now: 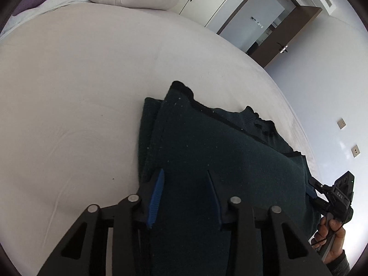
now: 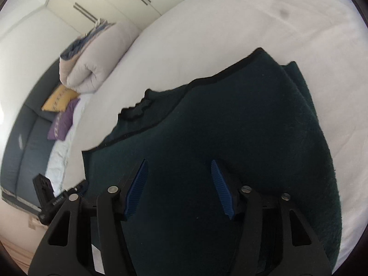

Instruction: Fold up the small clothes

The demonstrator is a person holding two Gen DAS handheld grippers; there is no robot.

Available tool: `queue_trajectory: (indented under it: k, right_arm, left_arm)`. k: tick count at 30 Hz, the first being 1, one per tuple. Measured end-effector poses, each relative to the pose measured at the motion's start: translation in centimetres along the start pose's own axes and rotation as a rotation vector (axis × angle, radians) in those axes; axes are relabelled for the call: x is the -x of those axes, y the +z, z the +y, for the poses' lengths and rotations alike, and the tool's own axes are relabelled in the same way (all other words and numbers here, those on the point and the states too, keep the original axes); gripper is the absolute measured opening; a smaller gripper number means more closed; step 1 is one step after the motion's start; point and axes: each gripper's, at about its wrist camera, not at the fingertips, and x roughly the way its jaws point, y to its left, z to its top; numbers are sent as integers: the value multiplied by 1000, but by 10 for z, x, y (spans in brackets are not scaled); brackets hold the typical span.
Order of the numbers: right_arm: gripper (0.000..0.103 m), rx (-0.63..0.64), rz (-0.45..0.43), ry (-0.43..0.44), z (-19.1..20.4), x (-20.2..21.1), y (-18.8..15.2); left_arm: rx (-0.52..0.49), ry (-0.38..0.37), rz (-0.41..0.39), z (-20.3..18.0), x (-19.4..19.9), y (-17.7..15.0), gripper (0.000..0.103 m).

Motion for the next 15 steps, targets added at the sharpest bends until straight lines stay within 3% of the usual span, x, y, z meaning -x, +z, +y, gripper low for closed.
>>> queue_trajectory:
  k: [2,5,7,12,15]
  right_arm:
    - [23,-55,-40,4,-19,1,2]
    - [13,-115,-102,20,-45,11,1]
    - [13,-153,-149,20,-53,20,-4]
    - [13,-310,-268,-21,-90,51,-13]
    - [17,-363,-329,-31,-98,75,-21]
  left_arm:
    - [-30,12,2,0,-2,-1,37]
    - [-103,66,-24,-10,-1,-9,37]
    - [-127,86,-38,-14,-2,-13,37]
    - [-90,58,-23,-11,-1,-7,37]
    - [-68,79,-22,-18,11,-5,37]
